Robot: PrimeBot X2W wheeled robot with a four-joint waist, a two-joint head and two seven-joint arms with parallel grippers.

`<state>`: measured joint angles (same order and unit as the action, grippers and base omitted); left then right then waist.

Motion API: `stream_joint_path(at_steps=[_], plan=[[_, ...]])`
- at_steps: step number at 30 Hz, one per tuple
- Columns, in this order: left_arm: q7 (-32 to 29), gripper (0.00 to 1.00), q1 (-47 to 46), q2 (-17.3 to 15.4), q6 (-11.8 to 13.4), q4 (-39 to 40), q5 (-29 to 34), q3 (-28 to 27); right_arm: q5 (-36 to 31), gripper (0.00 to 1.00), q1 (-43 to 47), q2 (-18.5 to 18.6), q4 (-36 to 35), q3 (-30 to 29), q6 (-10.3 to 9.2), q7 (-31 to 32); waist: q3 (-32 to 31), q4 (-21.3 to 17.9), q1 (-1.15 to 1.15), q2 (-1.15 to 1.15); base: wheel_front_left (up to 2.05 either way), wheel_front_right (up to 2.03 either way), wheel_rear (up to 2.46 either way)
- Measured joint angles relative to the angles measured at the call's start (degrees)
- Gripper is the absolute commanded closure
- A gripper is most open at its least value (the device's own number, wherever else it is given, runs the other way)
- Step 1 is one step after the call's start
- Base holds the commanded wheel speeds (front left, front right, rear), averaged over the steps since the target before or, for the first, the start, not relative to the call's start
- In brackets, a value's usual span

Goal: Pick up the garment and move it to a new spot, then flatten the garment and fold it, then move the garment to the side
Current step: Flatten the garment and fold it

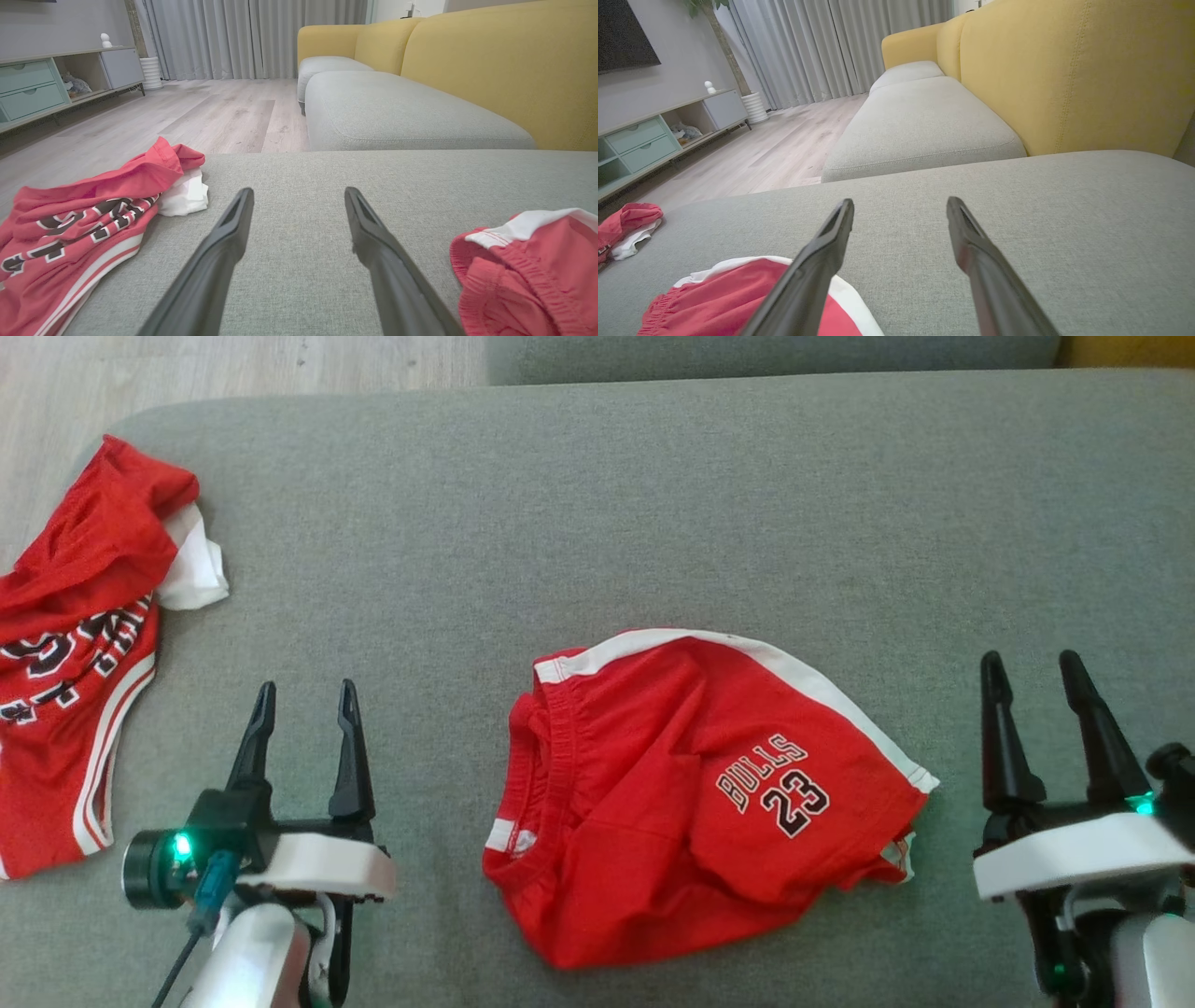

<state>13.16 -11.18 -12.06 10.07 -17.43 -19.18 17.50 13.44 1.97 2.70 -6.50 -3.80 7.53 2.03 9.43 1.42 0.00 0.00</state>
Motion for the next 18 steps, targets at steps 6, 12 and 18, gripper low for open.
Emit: stream_joint_path(at_steps=[6,12,18], plan=[[-0.3,0.00,0.0,-0.1,0.0,0.5,0.0,0.5,0.2,0.00,-0.1,0.0,0.1,0.9,0.00,0.3,0.1,0.1,0.00,0.00,0.00,0.00,0.00],[-3.4,0.00,-1.6,-1.8,-2.9,1.3,1.3,3.9,0.3,0.00,-0.1,0.0,0.3,0.9,0.00,1.1,1.1,0.7,0.00,0.00,0.00,0.00,0.00],[-17.3,0.00,-13.7,-0.9,-9.6,1.2,1.2,10.1,0.2,0.00,-0.4,-0.1,0.2,0.6,0.00,2.4,2.9,1.2,0.00,0.00,0.00,0.00,0.00]])
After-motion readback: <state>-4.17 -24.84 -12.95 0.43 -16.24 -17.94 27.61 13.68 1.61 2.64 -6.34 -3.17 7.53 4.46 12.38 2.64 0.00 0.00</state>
